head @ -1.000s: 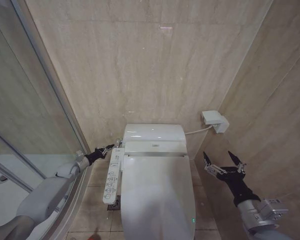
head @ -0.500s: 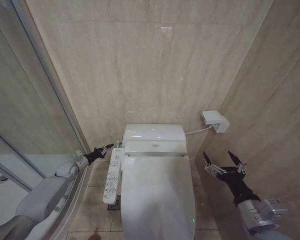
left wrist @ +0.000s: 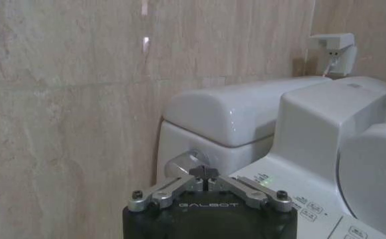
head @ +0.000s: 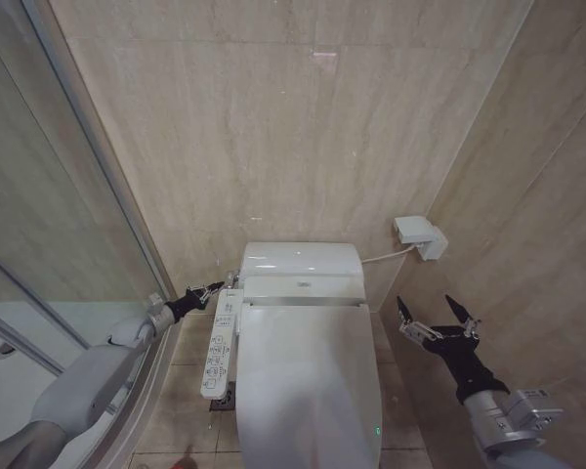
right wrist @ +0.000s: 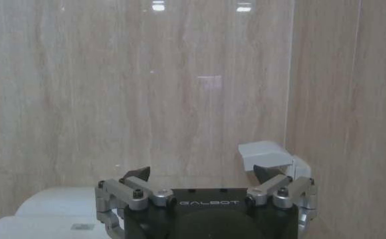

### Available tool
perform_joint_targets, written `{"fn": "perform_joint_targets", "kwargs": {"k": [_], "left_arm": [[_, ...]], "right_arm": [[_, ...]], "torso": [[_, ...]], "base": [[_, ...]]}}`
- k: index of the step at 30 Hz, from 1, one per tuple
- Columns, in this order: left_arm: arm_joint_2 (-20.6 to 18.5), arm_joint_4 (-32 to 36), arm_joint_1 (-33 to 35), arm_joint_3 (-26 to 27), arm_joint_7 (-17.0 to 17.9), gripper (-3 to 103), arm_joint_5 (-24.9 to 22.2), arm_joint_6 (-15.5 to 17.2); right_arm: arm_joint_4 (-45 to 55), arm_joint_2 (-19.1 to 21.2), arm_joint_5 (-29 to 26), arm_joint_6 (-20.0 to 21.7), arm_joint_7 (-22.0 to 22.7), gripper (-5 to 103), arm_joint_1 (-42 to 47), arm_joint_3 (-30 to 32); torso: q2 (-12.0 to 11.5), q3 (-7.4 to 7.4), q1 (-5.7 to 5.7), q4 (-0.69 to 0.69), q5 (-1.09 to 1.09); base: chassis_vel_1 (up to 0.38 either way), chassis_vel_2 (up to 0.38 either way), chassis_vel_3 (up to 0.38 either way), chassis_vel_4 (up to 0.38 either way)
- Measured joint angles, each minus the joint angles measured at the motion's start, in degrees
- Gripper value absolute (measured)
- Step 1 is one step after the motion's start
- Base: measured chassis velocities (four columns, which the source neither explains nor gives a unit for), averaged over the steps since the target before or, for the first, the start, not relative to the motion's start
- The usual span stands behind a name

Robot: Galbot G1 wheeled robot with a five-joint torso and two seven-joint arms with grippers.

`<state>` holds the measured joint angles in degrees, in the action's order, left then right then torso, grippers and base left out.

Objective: Open the toilet lid, clean the toilet bowl with a toilet brush, close the toilet lid, and flush.

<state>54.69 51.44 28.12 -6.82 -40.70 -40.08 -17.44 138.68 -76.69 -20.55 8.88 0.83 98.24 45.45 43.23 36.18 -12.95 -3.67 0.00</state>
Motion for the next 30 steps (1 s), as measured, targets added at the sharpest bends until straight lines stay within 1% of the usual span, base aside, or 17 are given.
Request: {"fn": "perform_joint_targets", "kwargs": {"k": [4,9,25,26,30], "left_arm": [[0.2,0.0,0.1,-0.1,-0.1,0,0.1,0.0],[0.2,0.1,0.1,-0.1,-0.1,0,0.1,0.1],[0.2,0.1,0.2,-0.2,-0.3,0,0.1,0.1],[0.2,0.1,0.2,-0.2,-0.4,0,0.1,0.1],[0.2,0.2,0.2,-0.2,-0.4,0,0.1,0.1]], "right_arm": [[0.0,0.0,0.0,0.0,0.0,100,0.0,0.0],[0.0,0.0,0.0,0.0,0.0,100,0.0,0.0],[0.0,0.0,0.0,0.0,0.0,100,0.0,0.0],[0.0,0.0,0.0,0.0,0.0,100,0.0,0.0],[0.0,0.0,0.0,0.0,0.0,100,0.0,0.0]], "torso": [[0.0,0.01,-0.01,-0.02,0.0],[0.0,0.01,-0.01,0.0,0.0],[0.0,0.0,0.0,0.0,0.0],[0.0,0.0,0.0,-0.01,0.0],[0.0,0.0,0.0,0.0,0.0]], "base": [[0.0,0.0,0.0,0.0],[0.0,0.0,0.0,0.0],[0.0,0.0,0.0,0.0],[0.0,0.0,0.0,0.0],[0.0,0.0,0.0,0.0]]}}
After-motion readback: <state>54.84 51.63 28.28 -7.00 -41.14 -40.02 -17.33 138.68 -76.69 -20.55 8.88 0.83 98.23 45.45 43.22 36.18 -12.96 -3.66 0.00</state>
